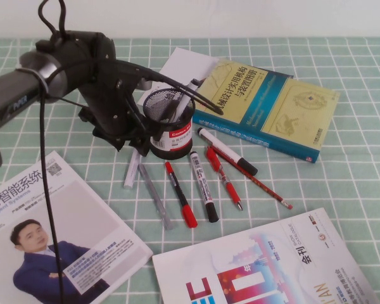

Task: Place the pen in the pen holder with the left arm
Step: Pick up the pen on the table

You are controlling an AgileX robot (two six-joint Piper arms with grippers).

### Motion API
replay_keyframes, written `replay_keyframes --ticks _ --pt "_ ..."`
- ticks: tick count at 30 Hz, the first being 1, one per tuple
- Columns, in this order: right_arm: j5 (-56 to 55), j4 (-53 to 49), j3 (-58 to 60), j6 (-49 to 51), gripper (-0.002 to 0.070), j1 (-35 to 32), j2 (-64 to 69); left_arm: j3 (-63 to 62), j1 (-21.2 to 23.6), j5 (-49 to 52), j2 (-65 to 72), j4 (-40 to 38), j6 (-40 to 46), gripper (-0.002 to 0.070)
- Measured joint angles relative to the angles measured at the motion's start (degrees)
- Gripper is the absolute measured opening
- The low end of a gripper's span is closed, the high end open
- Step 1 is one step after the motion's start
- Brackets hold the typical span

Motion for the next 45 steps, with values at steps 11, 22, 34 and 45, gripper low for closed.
replay_keyframes --ticks 11,22,34,45 --pt "0.0 0.0 0.0 0.0 -0.0020 0.0 0.0 0.0 0.0 -1.9 1.9 1.4 -0.4 0.0400" --pt "0.0 0.0 0.0 0.0 -0.0020 0.0 0.0 0.0 0.0 -2.6 2.8 1.5 -0.4 0.0398" --pt "0.0 0.0 0.0 0.0 -0.0020 0.0 0.0 -0.1 -0.3 -2.2 3.6 2.9 0.4 0.0308" --pt "0.0 0.0 0.0 0.0 -0.0020 0.0 0.0 -0.1 -0.5 -1.5 3.8 3.7 1.3 0.0106"
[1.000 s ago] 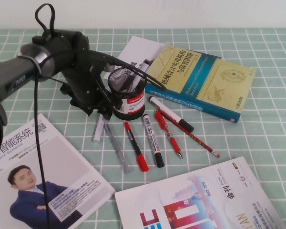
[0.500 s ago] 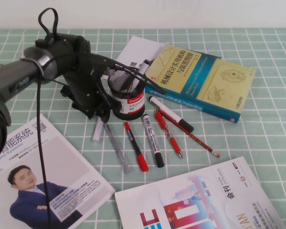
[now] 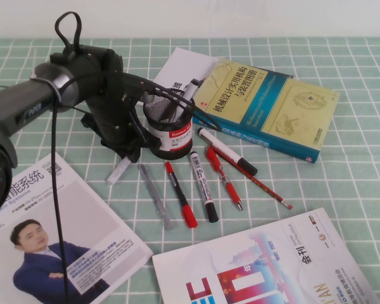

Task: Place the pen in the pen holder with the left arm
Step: Pick up the pen on the table, then place the pen onto the pen holder

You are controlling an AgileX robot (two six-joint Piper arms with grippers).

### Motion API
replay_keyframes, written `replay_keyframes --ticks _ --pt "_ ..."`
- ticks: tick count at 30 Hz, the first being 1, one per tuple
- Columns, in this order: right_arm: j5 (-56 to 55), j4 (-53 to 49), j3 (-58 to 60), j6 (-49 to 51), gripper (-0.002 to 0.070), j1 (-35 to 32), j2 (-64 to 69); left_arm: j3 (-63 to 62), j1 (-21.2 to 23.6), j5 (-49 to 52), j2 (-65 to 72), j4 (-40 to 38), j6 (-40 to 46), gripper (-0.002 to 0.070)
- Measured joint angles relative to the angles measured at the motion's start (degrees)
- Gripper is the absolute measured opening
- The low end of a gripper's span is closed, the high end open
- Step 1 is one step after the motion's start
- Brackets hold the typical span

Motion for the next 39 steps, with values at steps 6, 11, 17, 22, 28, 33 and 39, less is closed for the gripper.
replay_keyframes --ticks 6,11,17,22,28,33,39 --pt "0.0 0.0 0.0 0.0 -0.0020 0.0 0.0 0.0 0.0 0.5 -0.2 0.3 0.0 0.0106" --pt "0.0 0.0 0.0 0.0 -0.0020 0.0 0.0 0.0 0.0 3.7 -3.0 2.3 0.0 0.0106" --pt "0.0 0.0 0.0 0.0 -0.0020 0.0 0.0 1.4 0.7 5.3 -12.1 3.2 0.0 0.0106" --pt "0.0 0.0 0.0 0.0 -0.0020 0.0 0.0 13.7 1.2 -5.9 -24.8 0.9 0.9 0.0106" --pt "0.0 0.0 0.0 0.0 -0.0020 0.0 0.0 36.4 1.2 -31.2 -41.2 -5.7 5.8 0.0106" --pt "0.0 0.0 0.0 0.0 -0.0020 0.0 0.0 49.7 1.0 -52.2 -48.8 -10.1 7.1 0.0106" --pt "0.0 0.0 0.0 0.0 -0.0020 0.0 0.0 53.6 -3.5 -65.9 -49.2 -8.3 6.1 0.0106"
